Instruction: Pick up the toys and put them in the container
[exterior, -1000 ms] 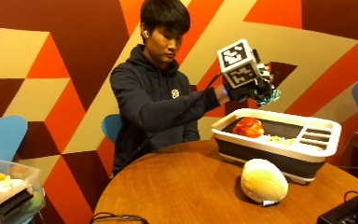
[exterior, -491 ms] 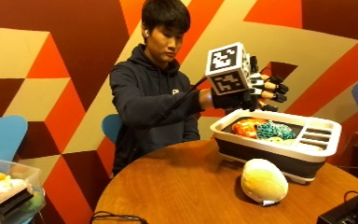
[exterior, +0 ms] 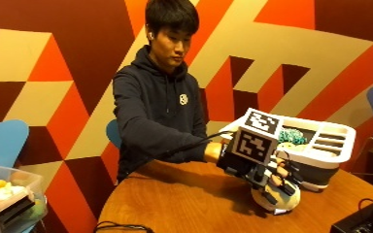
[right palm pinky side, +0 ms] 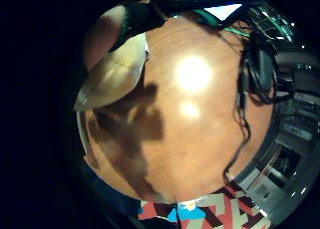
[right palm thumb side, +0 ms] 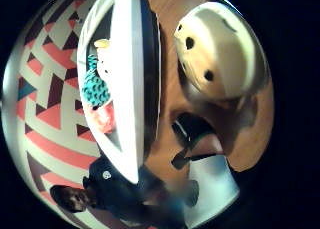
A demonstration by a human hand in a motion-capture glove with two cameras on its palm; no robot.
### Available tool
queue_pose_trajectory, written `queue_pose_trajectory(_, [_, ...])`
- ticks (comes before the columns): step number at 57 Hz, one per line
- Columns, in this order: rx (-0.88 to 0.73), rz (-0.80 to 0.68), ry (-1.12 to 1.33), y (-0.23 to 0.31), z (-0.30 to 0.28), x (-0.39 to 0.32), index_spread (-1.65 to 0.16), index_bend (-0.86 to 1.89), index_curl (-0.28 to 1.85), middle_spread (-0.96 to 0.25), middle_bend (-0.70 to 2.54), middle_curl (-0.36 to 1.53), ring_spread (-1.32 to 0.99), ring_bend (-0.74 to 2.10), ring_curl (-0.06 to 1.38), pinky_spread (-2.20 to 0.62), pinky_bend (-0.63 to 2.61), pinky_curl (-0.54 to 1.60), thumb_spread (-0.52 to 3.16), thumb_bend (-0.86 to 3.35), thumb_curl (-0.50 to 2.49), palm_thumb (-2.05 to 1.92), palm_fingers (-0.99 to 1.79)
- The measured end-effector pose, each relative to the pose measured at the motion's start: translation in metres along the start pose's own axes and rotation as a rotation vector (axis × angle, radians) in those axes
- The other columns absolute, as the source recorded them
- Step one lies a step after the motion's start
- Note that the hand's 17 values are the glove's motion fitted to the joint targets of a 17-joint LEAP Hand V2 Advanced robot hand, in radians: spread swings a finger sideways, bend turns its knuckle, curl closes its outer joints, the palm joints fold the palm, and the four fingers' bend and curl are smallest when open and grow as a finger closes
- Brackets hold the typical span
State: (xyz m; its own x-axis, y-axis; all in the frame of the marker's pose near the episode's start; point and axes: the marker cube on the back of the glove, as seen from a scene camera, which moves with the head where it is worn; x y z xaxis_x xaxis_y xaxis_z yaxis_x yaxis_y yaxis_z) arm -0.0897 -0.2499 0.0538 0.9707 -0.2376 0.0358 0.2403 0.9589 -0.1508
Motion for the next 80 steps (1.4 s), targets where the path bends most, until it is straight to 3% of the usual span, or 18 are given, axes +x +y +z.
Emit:
queue_pose_trajectory(5, [0.069,-0.019,0.032,-0.013,0.013,0.001,-0.27,0.13,0.36,-0.02,0.12,0.37,0.0,0.14,0.29,0.05,1.04,0.39,1.31,0.01,0.54,0.47,-0.21])
queue_pose_trajectory(10, [0.115,-0.002,0.025,-0.02,0.017,0.007,-0.27,0.44,0.43,-0.04,0.1,0.33,0.0,0.22,0.28,0.02,1.04,0.36,1.3,0.08,0.57,0.62,0.22])
queue_pose_trajectory(15, [0.173,0.006,0.018,-0.018,0.02,0.013,-0.26,0.46,0.46,-0.06,0.18,0.33,-0.08,0.56,0.35,-0.11,0.97,0.32,1.26,0.18,0.64,0.82,0.6])
queue_pose_trajectory(20, [0.235,0.012,0.008,-0.009,0.017,0.02,-0.29,0.5,0.52,-0.12,0.41,0.42,-0.22,0.76,0.43,-0.26,0.87,0.32,0.98,0.16,0.74,0.88,0.96])
queue_pose_trajectory(26, [0.231,0.024,0.004,0.008,0.006,0.023,-0.33,0.58,0.63,-0.19,0.62,0.53,-0.31,0.94,0.54,-0.32,0.92,0.37,0.72,0.14,0.83,0.89,1.13])
queue_pose_trajectory(36, [0.354,0.006,-0.118,0.053,-0.045,0.0,-0.4,0.66,0.83,-0.26,0.85,0.68,-0.4,1.17,0.68,-0.37,1.09,0.47,0.45,0.13,0.95,0.86,1.06])
queue_pose_trajectory(45, [0.487,-0.109,-0.253,0.083,-0.114,-0.043,-0.45,0.68,1.0,-0.3,0.97,0.79,-0.43,1.31,0.76,-0.39,1.2,0.55,0.29,0.14,1.03,0.83,0.95])
queue_pose_trajectory(57, [0.561,-0.239,-0.266,0.094,-0.15,-0.114,-0.5,0.71,1.19,-0.32,1.06,0.9,-0.45,1.41,0.82,-0.39,1.31,0.61,0.15,0.15,1.11,0.81,0.84])
queue_pose_trajectory(75, [0.428,-0.291,-0.227,0.068,-0.11,-0.175,-0.54,0.68,1.37,-0.33,1.11,0.99,-0.44,1.47,0.84,-0.39,1.4,0.65,0.05,0.14,1.2,0.76,0.71])
queue_pose_trajectory(80, [0.262,-0.26,-0.175,0.06,-0.088,-0.173,-0.53,0.48,1.32,-0.3,0.93,0.93,-0.4,1.36,0.79,-0.35,1.34,0.61,0.18,0.06,1.18,0.68,0.38])
